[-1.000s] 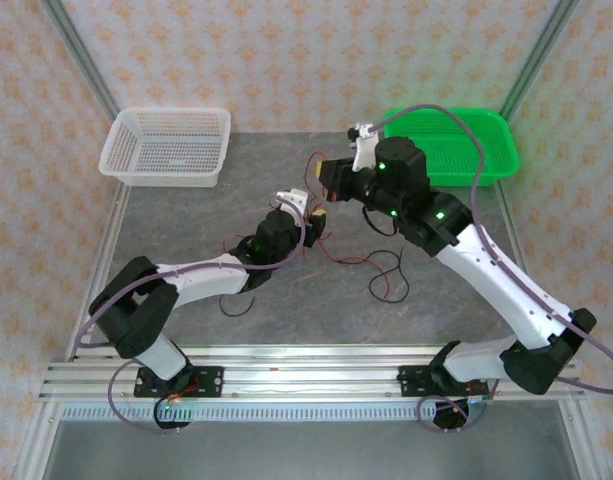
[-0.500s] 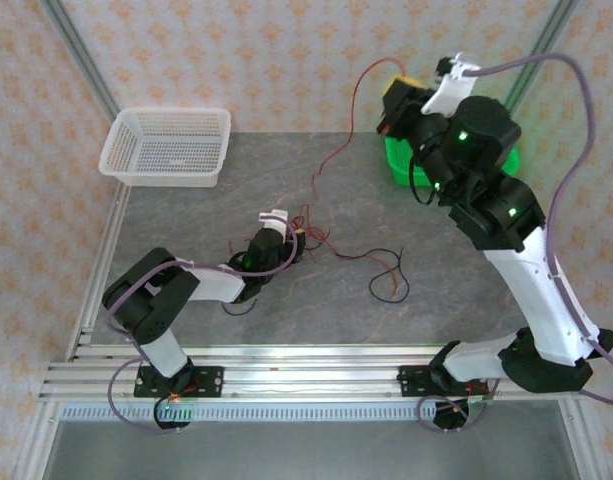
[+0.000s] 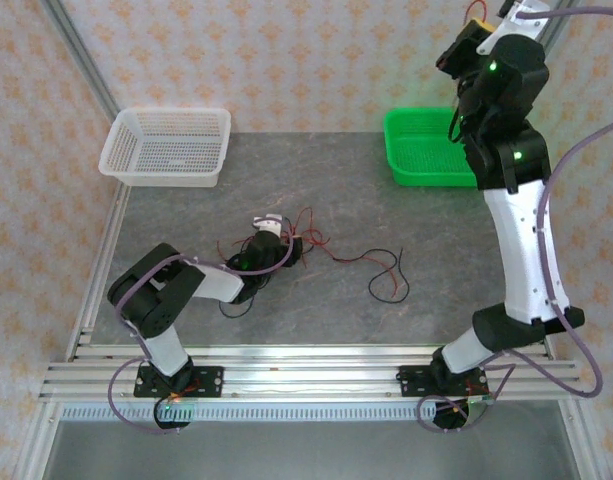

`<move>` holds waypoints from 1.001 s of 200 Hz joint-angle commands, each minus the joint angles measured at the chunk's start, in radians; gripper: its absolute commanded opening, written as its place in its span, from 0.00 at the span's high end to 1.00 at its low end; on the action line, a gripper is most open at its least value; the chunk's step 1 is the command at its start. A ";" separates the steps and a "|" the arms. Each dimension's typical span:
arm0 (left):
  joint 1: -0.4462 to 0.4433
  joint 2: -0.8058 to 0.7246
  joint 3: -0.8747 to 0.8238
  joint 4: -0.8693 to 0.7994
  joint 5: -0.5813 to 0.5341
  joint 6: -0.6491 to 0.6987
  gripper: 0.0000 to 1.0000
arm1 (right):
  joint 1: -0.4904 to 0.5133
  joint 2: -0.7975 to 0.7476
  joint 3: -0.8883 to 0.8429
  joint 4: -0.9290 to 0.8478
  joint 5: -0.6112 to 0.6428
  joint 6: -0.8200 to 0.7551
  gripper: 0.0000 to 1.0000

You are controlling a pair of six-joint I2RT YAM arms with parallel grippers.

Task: Untangle the cables

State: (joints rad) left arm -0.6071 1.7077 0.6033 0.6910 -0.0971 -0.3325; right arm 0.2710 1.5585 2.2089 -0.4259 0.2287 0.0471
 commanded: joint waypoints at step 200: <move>-0.019 -1.102 -0.021 -0.662 -0.005 -0.133 0.01 | -0.295 0.738 0.142 0.137 -0.148 -0.048 1.00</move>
State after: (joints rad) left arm -0.6300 0.6384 0.5491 0.1749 -0.0872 -0.4267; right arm -0.0120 2.2421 2.3600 -0.2981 0.0521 -0.0383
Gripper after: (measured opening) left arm 0.991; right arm 0.046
